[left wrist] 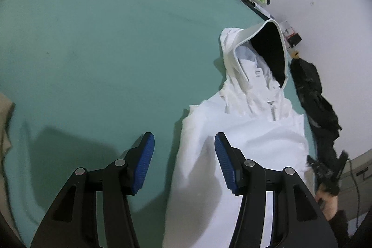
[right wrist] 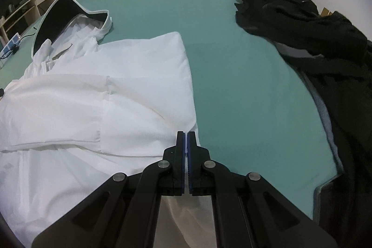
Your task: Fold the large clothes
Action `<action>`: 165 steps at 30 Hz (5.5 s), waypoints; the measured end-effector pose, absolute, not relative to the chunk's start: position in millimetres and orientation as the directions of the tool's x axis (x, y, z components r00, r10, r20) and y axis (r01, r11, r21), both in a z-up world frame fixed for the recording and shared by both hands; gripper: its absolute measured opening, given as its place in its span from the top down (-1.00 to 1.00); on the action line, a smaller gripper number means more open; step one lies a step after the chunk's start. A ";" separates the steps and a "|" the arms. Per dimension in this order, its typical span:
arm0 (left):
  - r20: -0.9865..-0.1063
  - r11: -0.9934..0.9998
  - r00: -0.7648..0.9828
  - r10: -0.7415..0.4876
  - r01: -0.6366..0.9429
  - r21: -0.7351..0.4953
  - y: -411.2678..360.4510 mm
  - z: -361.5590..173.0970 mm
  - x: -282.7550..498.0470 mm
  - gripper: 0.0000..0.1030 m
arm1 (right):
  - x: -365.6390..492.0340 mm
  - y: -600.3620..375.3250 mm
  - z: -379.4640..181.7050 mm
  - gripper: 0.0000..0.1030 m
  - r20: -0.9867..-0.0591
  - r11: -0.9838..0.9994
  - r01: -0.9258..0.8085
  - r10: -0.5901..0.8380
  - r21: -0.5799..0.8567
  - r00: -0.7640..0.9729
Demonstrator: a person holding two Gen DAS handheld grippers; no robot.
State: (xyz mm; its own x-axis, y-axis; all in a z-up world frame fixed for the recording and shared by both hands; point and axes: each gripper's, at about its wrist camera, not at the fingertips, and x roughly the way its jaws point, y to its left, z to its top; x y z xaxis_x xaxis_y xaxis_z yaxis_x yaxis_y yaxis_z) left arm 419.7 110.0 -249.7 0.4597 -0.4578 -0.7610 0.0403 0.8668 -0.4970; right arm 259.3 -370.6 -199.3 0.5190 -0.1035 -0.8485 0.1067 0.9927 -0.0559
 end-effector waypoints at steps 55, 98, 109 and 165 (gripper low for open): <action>-0.785 0.945 0.586 -0.200 -0.097 -0.313 162.5 -196.3 404.1 0.21 | 377.5 -166.1 -176.9 0.93 -0.742 0.736 -0.474 -0.056 -0.483 0.668; -0.838 0.965 0.535 -0.107 -0.148 -0.218 161.4 -229.3 423.6 0.21 | 492.9 -147.1 -198.2 -0.76 -0.957 0.672 -0.741 0.224 0.016 0.183; -0.849 0.968 0.517 -0.112 -0.136 -0.210 164.4 -235.9 425.6 0.21 | 534.7 -134.1 -220.3 -0.94 -0.967 0.581 -0.776 0.207 0.245 -0.151; -0.768 0.853 0.372 -0.522 0.201 -0.482 11.2 -247.7 397.2 0.21 | 223.8 -115.2 -177.7 -0.34 -0.722 0.813 -0.468 0.088 -0.347 0.687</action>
